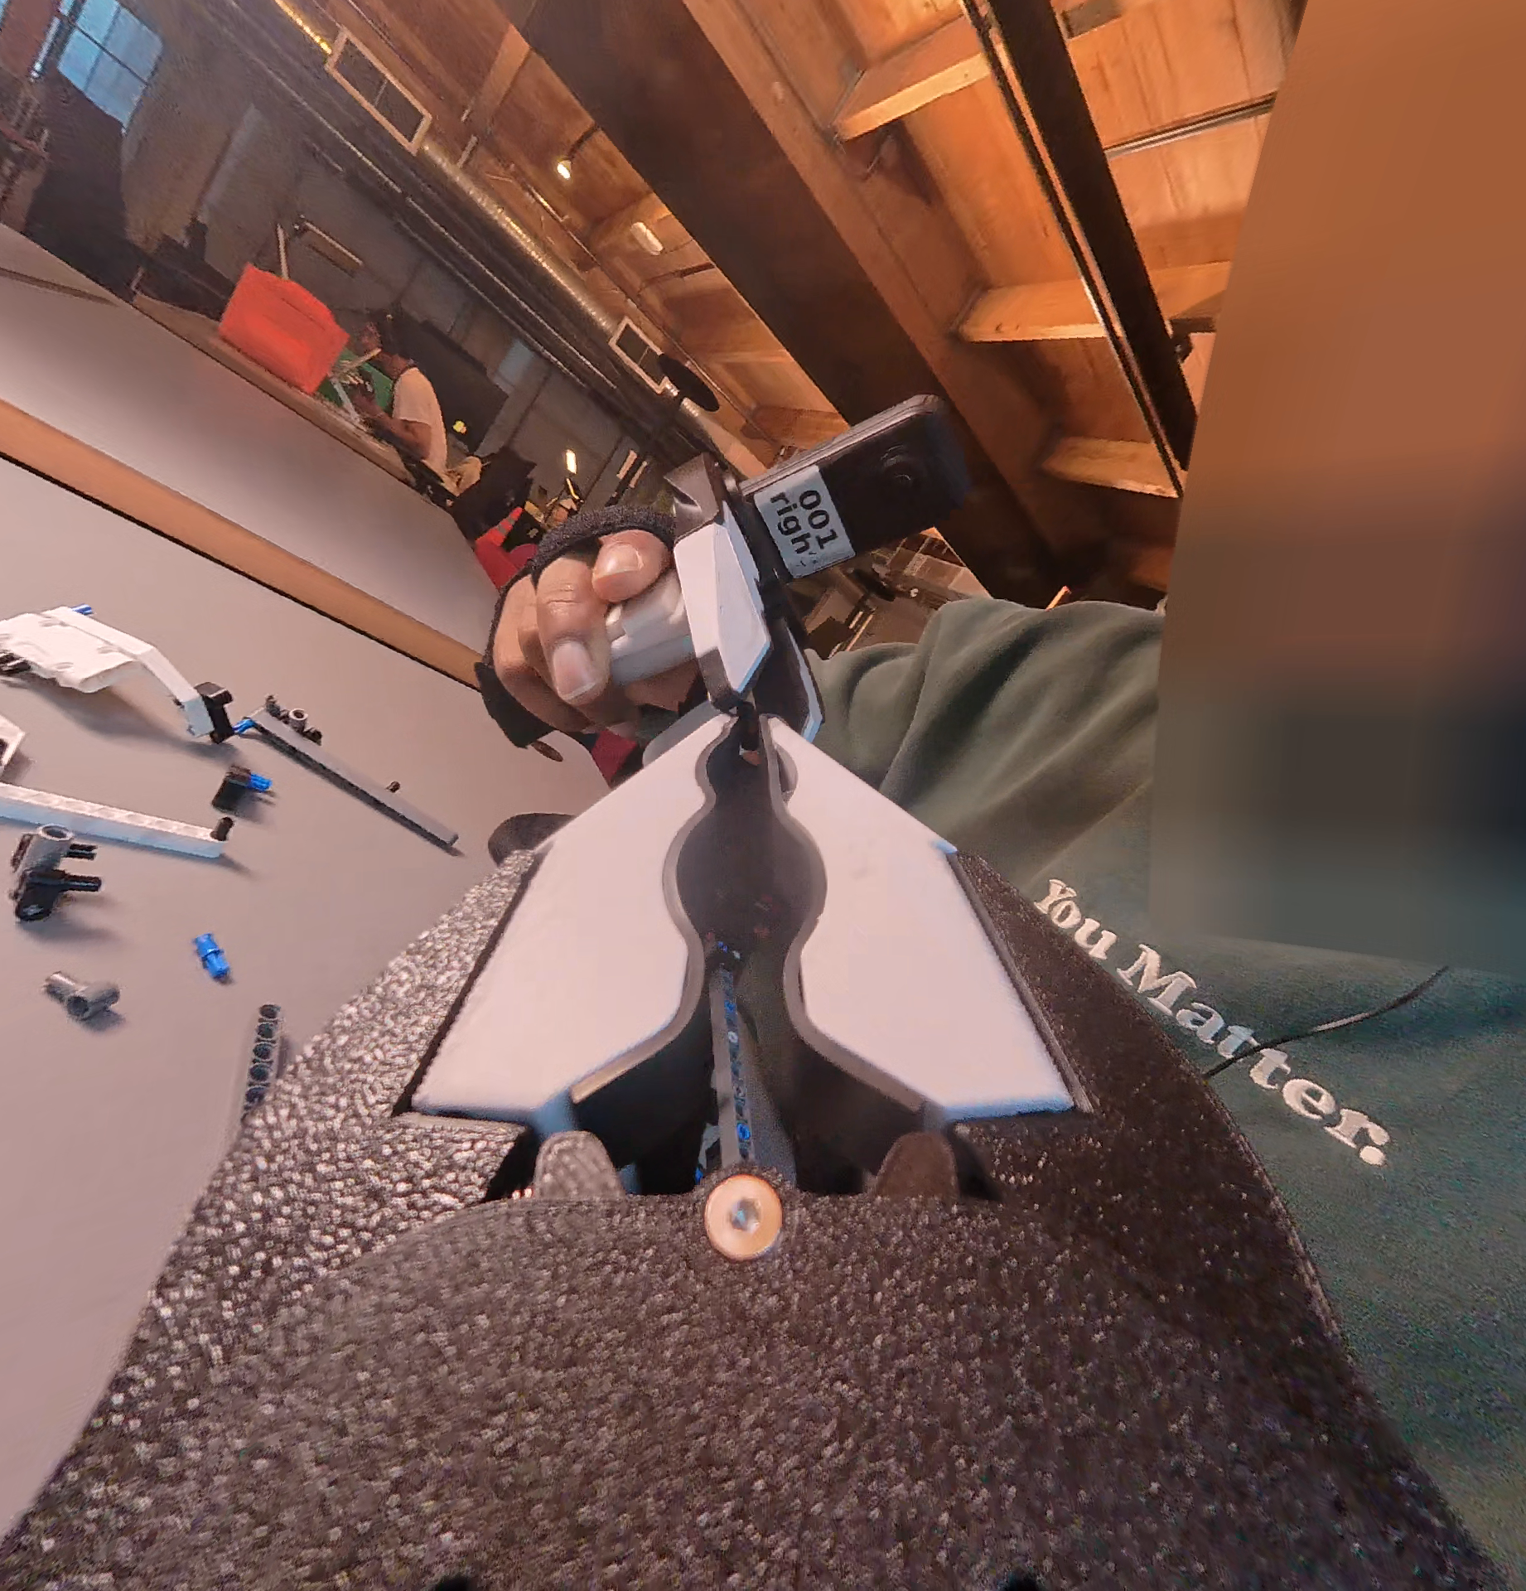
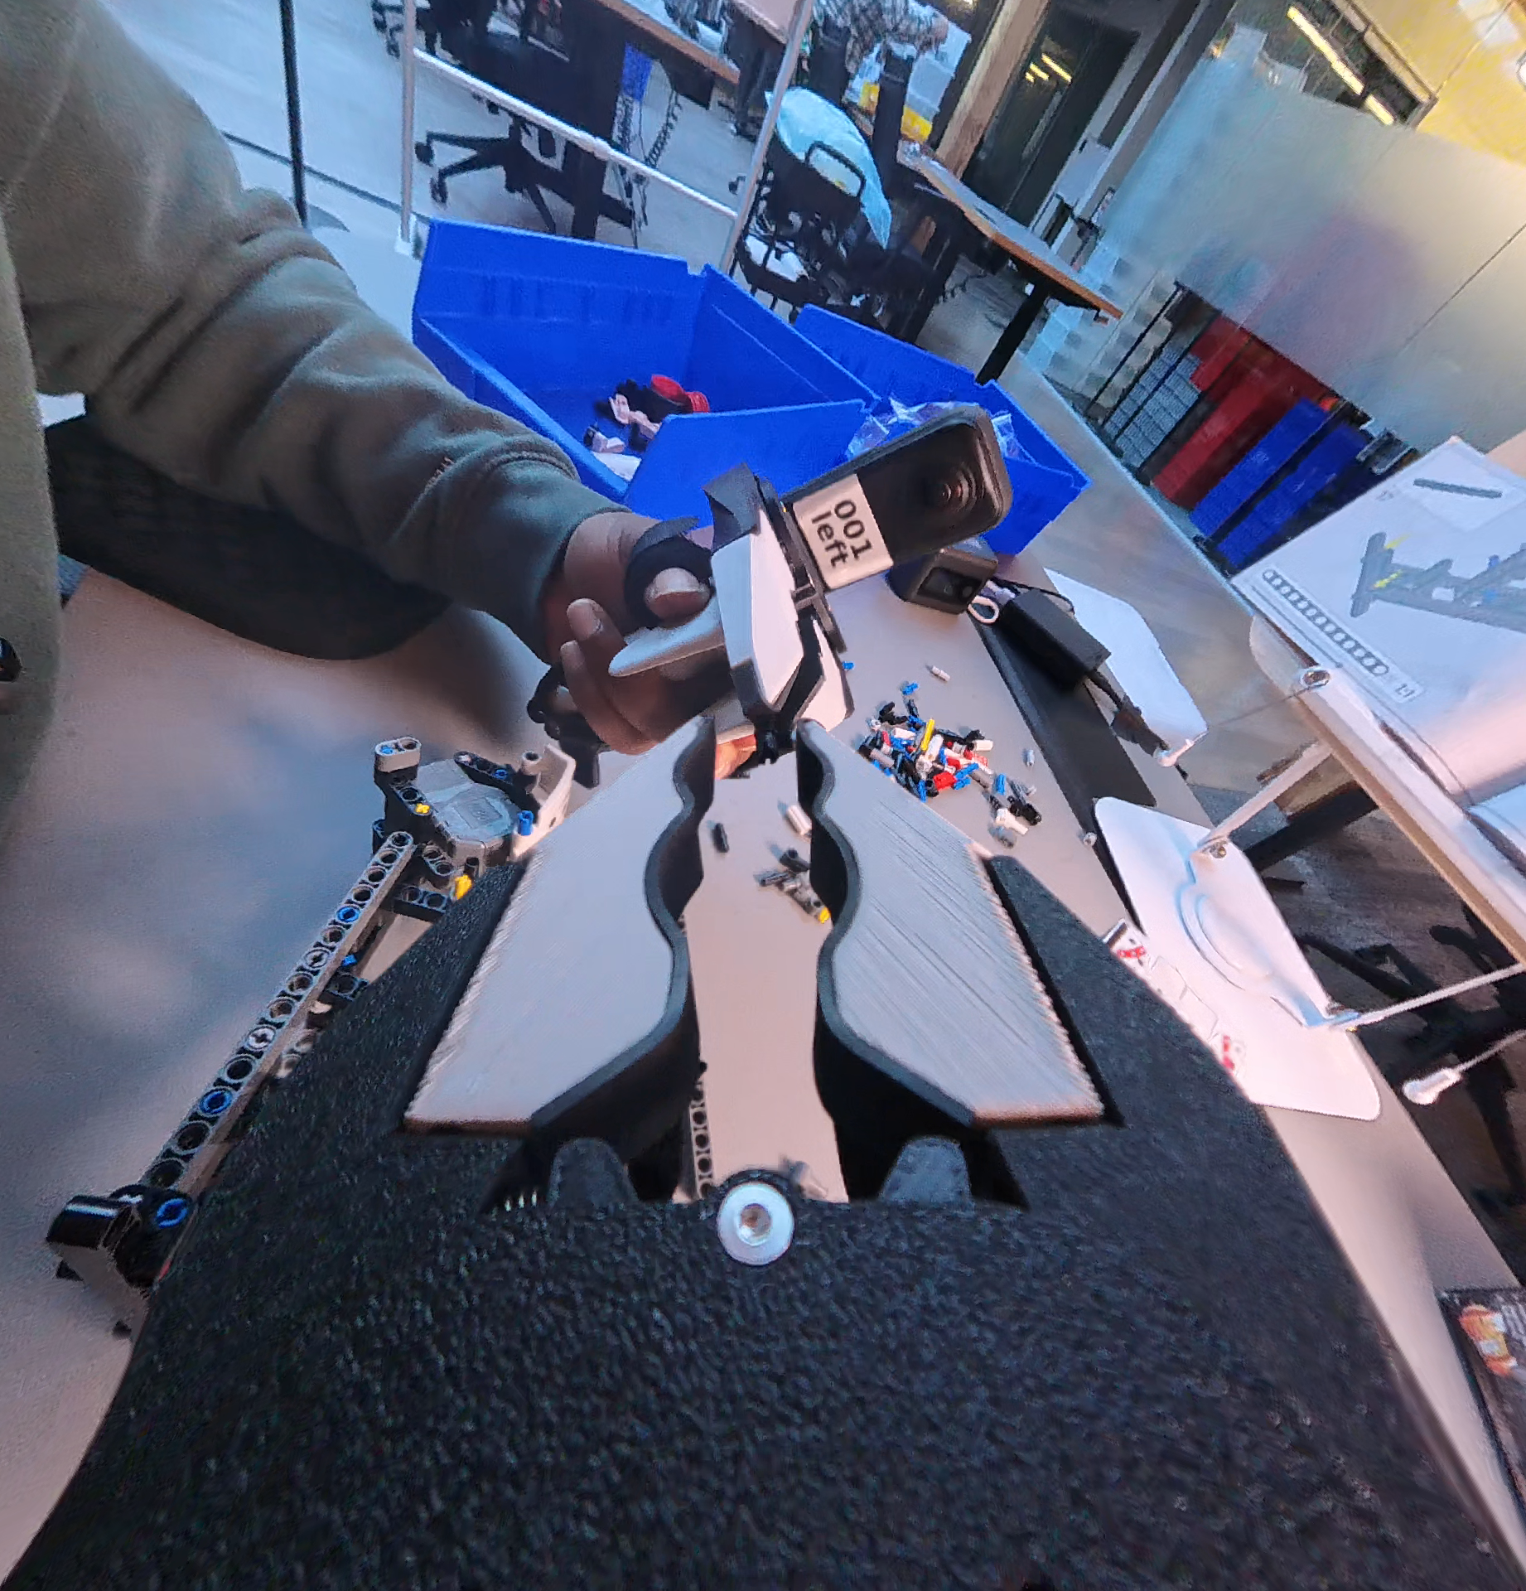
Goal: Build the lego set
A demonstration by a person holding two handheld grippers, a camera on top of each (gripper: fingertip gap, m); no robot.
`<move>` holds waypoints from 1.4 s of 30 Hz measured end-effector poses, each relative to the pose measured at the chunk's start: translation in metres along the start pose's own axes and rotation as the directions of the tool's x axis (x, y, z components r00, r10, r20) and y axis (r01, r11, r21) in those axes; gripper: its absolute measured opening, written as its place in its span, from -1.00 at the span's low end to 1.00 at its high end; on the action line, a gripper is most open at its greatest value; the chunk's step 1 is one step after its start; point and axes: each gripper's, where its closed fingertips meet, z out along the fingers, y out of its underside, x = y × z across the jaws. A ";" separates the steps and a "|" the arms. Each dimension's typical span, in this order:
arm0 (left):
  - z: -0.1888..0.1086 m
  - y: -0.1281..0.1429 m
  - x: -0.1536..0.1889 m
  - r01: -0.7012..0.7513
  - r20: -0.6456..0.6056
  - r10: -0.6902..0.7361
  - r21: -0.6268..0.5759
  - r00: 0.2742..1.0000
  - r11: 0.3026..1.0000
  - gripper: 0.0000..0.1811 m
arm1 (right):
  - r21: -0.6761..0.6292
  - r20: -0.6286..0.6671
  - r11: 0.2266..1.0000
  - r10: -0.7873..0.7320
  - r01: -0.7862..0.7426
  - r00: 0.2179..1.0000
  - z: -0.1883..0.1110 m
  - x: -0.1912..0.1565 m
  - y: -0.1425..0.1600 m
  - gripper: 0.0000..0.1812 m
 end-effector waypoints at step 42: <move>-0.082 0.108 -0.121 -0.071 0.327 0.643 -0.856 0.693 0.512 -0.93 | -0.814 0.357 0.563 0.292 0.142 0.887 -0.010 -0.020 0.176 -0.96</move>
